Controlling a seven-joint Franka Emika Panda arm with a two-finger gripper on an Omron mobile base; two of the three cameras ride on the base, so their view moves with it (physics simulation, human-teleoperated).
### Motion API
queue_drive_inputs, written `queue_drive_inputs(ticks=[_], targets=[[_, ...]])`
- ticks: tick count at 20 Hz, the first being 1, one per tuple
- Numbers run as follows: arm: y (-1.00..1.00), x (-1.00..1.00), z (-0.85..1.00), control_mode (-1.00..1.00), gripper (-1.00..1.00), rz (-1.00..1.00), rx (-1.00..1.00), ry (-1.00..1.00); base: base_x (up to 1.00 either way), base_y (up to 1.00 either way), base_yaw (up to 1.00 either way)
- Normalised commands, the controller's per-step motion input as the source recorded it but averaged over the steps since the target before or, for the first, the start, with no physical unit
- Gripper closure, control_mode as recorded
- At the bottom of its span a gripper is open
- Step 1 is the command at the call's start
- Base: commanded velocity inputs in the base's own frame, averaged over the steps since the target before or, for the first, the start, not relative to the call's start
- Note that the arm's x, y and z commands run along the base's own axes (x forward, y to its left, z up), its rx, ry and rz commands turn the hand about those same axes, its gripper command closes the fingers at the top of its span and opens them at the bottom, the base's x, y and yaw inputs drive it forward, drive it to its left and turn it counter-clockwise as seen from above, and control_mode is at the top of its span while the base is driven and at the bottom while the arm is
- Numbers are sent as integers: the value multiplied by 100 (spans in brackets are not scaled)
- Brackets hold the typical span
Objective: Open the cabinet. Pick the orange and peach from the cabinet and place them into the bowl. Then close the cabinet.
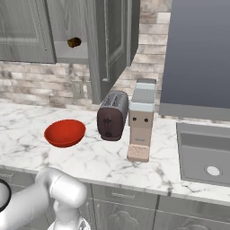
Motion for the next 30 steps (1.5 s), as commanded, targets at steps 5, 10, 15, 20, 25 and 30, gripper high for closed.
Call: queue_drive_inputs(ticks=[5, 10, 15, 20, 25, 30], targets=[[23, 23, -2, -100, 100, 19, 15, -4, 0, 0, 0], [9, 24, -9, -100, 100, 24, 9, 10, 0, 0, 0], [0, 14, -17, -100, 100, 26, 7, 17, 0, 0, 0], [0, 10, -11, -100, 100, 21, 11, 10, 0, 0, 0], [0, 31, -15, -100, 100, 24, 16, 0, 0, 0, 0], [-3, 41, -17, -100, 100, 19, 14, 0, 0, 0, 0]])
